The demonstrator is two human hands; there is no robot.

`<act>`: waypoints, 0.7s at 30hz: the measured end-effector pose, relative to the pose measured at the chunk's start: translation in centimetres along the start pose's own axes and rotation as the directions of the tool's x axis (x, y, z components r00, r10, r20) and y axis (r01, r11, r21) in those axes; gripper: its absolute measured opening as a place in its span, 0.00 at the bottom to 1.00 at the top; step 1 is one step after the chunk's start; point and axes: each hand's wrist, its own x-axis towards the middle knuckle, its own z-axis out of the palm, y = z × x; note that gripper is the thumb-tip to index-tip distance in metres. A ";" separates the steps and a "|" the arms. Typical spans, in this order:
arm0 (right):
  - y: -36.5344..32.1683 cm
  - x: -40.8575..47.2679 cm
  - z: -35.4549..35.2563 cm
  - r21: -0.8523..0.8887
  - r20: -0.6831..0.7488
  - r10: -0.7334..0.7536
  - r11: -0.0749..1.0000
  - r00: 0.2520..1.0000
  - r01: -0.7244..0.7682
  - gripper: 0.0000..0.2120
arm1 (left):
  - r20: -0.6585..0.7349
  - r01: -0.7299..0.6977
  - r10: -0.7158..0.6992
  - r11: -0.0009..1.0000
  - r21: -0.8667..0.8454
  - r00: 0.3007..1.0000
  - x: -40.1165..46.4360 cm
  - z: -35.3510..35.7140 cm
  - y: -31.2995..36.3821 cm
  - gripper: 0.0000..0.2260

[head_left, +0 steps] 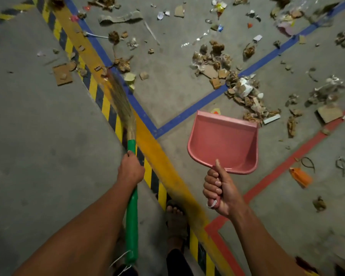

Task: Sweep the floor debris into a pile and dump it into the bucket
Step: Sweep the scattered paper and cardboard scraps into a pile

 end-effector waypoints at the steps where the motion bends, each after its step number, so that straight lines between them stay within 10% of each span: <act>1: 0.0 -0.2 -0.8 0.002 -0.003 0.003 1.000 1.000 -0.003 0.22 | 0.049 -0.033 0.031 0.999 0.037 0.998 0.2 0.8 1.3 0.27; 10: -2.7 -3.1 -5.4 0.024 -0.066 -0.062 0.998 0.996 0.063 0.23 | 0.214 -0.593 0.564 0.797 0.115 0.798 -1.2 6.5 14.0 0.27; 21: -4.8 -5.9 -4.7 0.104 -0.018 -0.136 0.985 0.991 0.137 0.23 | 0.001 -0.449 0.451 0.889 0.094 0.893 -7.2 6.6 8.8 0.31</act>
